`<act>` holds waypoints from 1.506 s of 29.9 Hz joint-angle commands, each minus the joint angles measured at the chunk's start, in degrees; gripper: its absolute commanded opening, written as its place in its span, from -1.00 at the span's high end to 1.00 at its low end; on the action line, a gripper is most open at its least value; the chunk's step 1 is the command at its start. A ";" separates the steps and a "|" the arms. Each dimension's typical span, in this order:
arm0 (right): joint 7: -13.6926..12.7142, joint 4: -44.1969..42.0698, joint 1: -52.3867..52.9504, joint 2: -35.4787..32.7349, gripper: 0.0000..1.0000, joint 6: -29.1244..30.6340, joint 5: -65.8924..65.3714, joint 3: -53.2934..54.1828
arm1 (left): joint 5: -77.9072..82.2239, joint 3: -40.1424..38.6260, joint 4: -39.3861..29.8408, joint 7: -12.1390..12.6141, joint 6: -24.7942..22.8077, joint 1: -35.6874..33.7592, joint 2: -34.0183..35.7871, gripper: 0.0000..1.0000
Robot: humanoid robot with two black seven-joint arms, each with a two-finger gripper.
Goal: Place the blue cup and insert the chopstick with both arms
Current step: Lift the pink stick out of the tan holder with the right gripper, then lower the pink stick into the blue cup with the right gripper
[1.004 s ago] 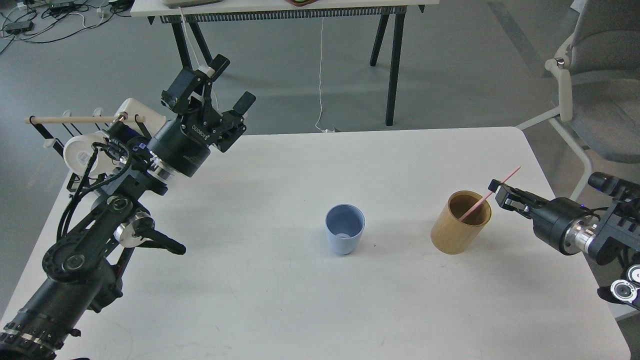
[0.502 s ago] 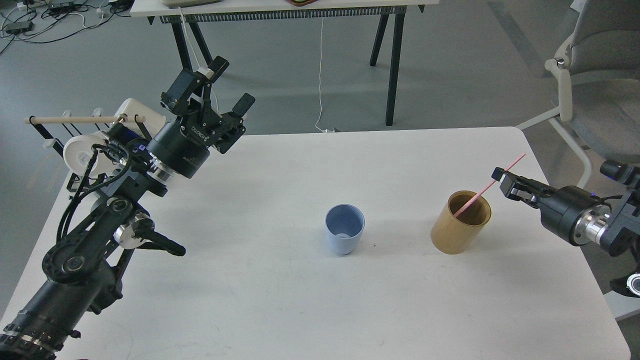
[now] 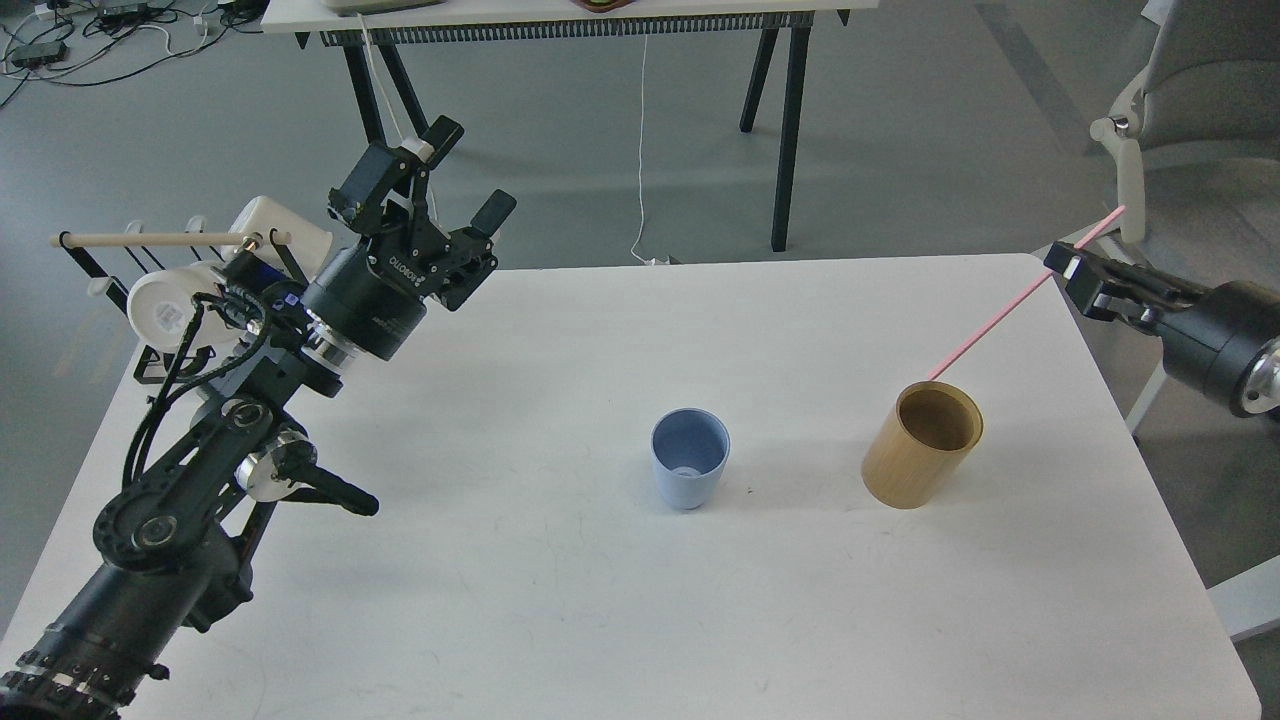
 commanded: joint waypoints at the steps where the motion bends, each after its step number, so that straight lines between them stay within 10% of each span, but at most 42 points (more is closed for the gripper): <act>1: 1.25 -0.02 2.66 0.02 0.90 0.57 1.20 -0.02 | -0.05 0.01 0.05 0.00 0.00 0.03 -0.01 -0.98; 12: 4.42 -0.20 15.31 8.00 0.90 9.78 3.67 -3.17 | -0.05 0.01 0.14 0.00 0.00 0.56 -0.01 -0.98; 22: 4.51 -7.57 42.03 26.71 0.91 10.06 1.03 -33.84 | -0.05 0.01 1.28 0.00 0.00 0.56 -0.53 -0.98; 45: 4.42 -14.44 42.83 37.46 0.89 9.36 -0.99 -38.34 | -0.31 -0.52 1.90 0.00 0.00 2.05 -0.18 -0.98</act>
